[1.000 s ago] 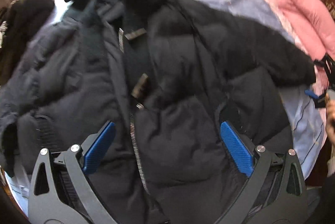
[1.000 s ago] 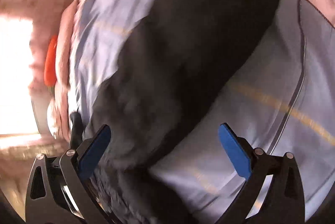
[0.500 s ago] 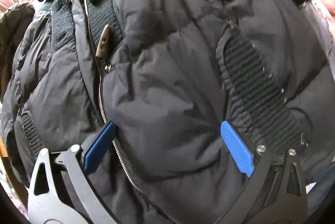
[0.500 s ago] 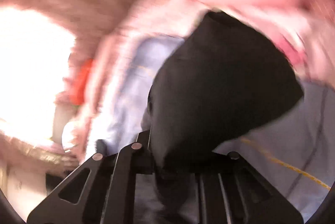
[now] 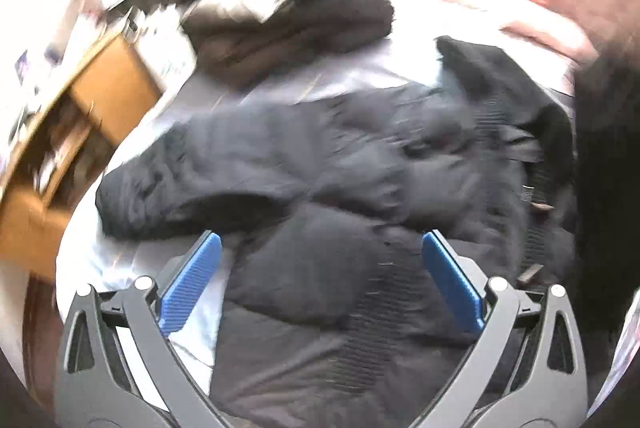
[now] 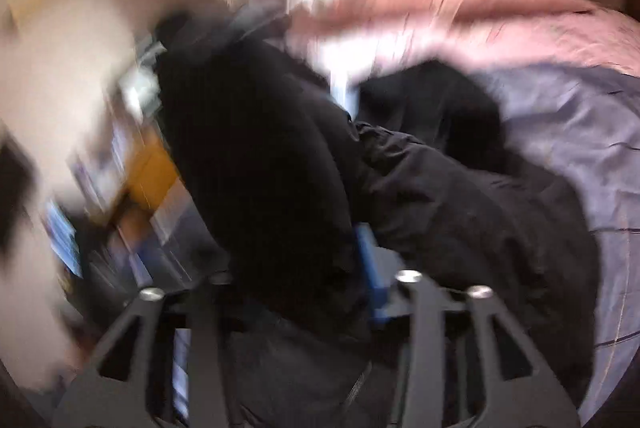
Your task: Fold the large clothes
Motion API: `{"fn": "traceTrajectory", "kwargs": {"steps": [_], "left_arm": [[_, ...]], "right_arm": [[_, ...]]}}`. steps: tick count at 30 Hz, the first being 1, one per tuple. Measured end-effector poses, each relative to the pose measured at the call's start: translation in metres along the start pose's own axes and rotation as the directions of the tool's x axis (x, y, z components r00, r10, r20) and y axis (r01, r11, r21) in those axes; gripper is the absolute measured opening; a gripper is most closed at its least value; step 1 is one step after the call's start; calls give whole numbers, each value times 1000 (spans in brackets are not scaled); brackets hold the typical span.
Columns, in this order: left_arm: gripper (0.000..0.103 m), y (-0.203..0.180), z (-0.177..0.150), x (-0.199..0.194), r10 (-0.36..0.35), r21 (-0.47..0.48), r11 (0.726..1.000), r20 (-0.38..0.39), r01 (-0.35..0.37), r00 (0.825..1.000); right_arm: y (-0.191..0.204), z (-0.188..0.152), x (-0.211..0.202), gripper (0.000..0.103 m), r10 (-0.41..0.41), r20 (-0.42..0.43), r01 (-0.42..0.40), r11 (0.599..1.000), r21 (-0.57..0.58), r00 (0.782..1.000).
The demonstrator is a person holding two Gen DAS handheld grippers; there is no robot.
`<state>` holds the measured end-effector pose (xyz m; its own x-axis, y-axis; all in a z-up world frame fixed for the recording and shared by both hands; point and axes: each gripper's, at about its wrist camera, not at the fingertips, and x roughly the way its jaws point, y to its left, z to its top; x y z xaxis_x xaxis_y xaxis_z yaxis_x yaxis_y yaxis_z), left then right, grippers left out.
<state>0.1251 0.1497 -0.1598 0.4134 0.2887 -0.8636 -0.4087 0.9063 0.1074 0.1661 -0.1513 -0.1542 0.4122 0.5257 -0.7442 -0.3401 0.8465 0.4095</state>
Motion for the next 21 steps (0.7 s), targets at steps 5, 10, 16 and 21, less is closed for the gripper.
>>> {"fn": "traceTrajectory", "kwargs": {"steps": [5,10,16,21], "left_arm": [[101,15,-5,20,-17,-6,1000,-91,16,996],[101,-30,-4,6,-107,108,988,-33,110,994],[101,-119,-30,26,-142,359,918,-102,170,985],[101,-127,-46,92,-102,326,922,-310,207,945]], "right_arm": [[14,-19,33,77,21,-73,-17,998,66,997],[-7,-15,-29,102,76,82,-85,990,111,994],[-107,-40,-28,91,-87,104,45,935,352,991],[-161,-56,27,56,-146,-49,153,881,447,988]]}}
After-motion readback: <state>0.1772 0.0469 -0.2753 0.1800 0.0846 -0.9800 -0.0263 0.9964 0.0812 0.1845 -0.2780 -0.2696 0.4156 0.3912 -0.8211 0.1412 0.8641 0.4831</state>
